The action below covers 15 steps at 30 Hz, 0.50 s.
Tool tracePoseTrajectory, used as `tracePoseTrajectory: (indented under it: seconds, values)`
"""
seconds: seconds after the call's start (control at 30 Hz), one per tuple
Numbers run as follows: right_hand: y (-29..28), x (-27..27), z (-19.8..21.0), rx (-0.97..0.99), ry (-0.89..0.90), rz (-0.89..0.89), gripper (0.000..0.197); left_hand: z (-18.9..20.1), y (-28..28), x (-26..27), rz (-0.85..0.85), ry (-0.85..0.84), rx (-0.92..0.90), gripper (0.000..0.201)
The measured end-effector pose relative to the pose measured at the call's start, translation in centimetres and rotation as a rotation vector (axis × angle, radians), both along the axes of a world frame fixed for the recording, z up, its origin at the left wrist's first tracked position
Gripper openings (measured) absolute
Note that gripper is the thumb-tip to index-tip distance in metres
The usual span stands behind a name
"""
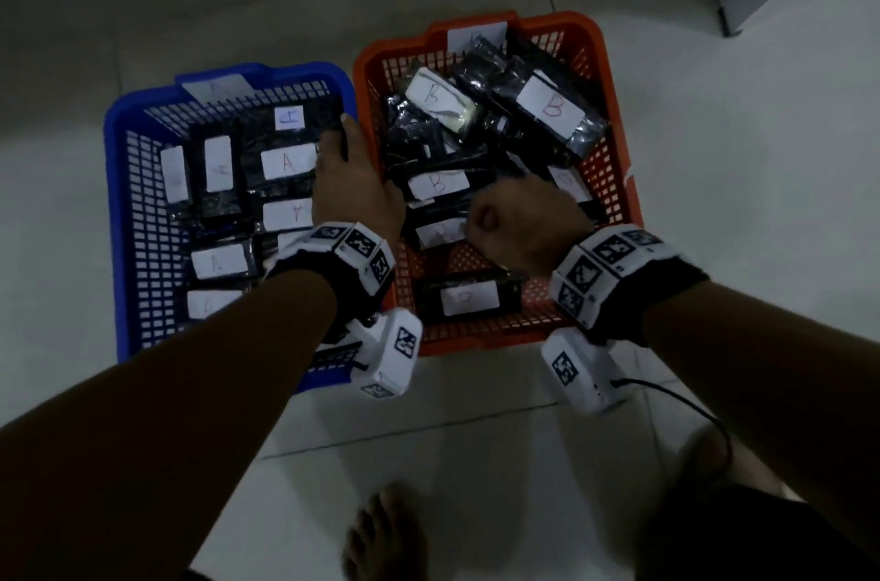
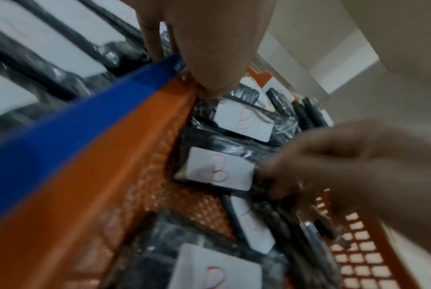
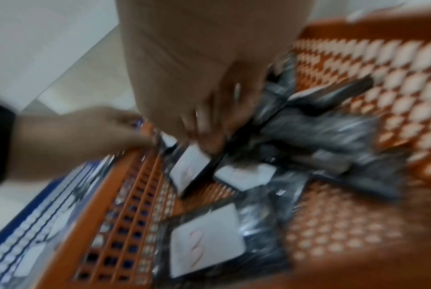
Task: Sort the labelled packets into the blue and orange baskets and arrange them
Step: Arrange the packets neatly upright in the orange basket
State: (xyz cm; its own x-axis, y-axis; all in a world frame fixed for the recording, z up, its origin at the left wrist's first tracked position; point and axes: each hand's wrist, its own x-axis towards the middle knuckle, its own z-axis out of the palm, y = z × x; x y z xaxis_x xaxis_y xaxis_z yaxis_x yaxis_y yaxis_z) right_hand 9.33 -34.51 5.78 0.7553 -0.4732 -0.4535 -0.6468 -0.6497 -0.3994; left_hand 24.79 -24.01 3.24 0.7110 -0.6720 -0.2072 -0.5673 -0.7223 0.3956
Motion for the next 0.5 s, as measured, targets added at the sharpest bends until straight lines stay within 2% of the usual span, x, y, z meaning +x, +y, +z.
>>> tracePoseTrajectory:
  seconds: [0.07,0.13,0.23,0.3,0.37,0.5]
  values:
    - [-1.2,-0.9,0.7,-0.117,-0.078,-0.054,0.018,0.7,0.1,0.0,-0.049,-0.128,-0.031,0.079]
    - [-2.4,-1.9,0.7,-0.161,-0.051,-0.031,0.017,1.4,0.0,-0.7,-0.143,-0.235,-0.070,0.069]
    - [-3.4,-2.8,0.2,-0.177,0.000,0.075,0.038,2.2,-0.9,-1.8,-0.349,-0.189,-0.078,0.051]
    - [-3.7,-2.9,-0.1,-0.200,0.027,0.111,0.048,2.3,-1.4,-2.2,-0.436,-0.118,-0.025,0.049]
    - [-4.0,-2.8,-0.4,-0.218,0.036,0.122,0.051,2.3,-2.1,-2.4,-0.423,-0.056,0.055,0.049]
    - [-4.7,-2.8,-1.1,-0.174,0.024,0.140,0.044,2.4,-3.0,-2.4,-0.364,-0.072,0.136,0.038]
